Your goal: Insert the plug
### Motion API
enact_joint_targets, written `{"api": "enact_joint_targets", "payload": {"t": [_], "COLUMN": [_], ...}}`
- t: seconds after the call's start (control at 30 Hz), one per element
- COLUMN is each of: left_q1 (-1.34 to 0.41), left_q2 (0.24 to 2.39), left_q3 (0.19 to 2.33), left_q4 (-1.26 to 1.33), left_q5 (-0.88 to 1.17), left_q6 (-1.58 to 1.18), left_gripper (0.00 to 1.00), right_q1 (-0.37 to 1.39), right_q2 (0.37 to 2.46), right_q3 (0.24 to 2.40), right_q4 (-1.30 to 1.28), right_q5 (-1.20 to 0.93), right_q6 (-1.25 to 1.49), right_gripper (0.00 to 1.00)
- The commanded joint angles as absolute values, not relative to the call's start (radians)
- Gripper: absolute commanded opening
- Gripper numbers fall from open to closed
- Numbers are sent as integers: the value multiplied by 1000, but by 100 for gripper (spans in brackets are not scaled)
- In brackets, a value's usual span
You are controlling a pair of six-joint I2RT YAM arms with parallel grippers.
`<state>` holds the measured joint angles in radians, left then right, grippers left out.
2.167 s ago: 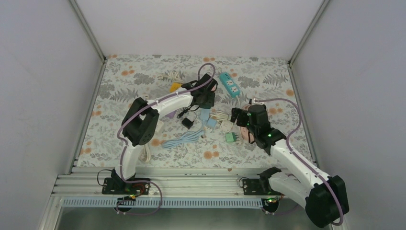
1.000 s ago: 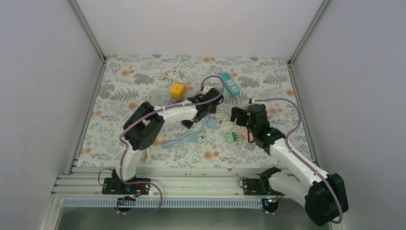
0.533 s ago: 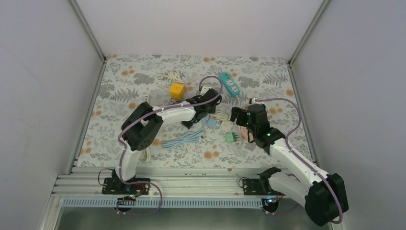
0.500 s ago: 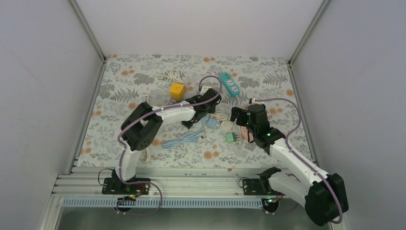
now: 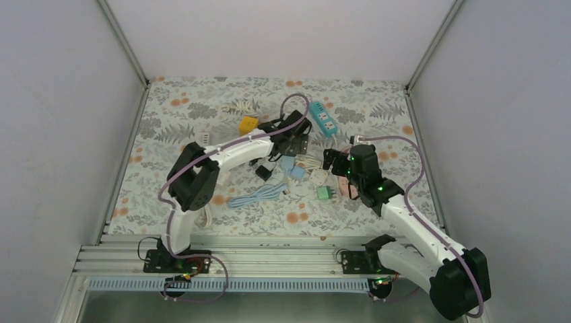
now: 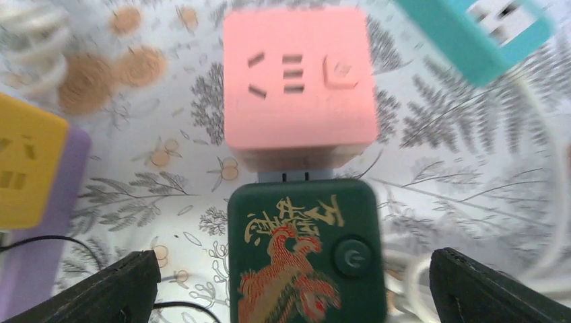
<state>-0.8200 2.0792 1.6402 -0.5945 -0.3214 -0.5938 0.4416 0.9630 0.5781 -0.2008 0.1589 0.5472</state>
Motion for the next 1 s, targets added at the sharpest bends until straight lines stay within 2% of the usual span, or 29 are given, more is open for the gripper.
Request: {"api": "enact_joint_targets", "payload": {"t": [0.0,0.17,0.43,0.6,0.8,0.97], "left_q1": [-812,-807,-744,-715,-701,-679], "left_q2": [1952,1833,1434,1251,1103,1018], "left_q3": [1679,1612,1244,1163,1095,1023], "left_q4": [-643,-641,-433,-460,-444,-414], "left_q5": [-338,-371,-406,-413,-347,-309], "left_q6": [-583,-596,-570,-515,-488,-490], "left_gripper": [100,100,100,100,100,100], "right_q1": [432,432,432,434,497,562], "right_q2": [932,915,897,905,1045,1179], "right_q3": [611,621,651,675,689,720], "right_q4": [-204,-234,-304,-376,-451,-518], "right_q5": [131,125,65,42,34,106], "right_q6": [551,558,516,527,595,653], "right_gripper": [99,99,99,97,91,77]}}
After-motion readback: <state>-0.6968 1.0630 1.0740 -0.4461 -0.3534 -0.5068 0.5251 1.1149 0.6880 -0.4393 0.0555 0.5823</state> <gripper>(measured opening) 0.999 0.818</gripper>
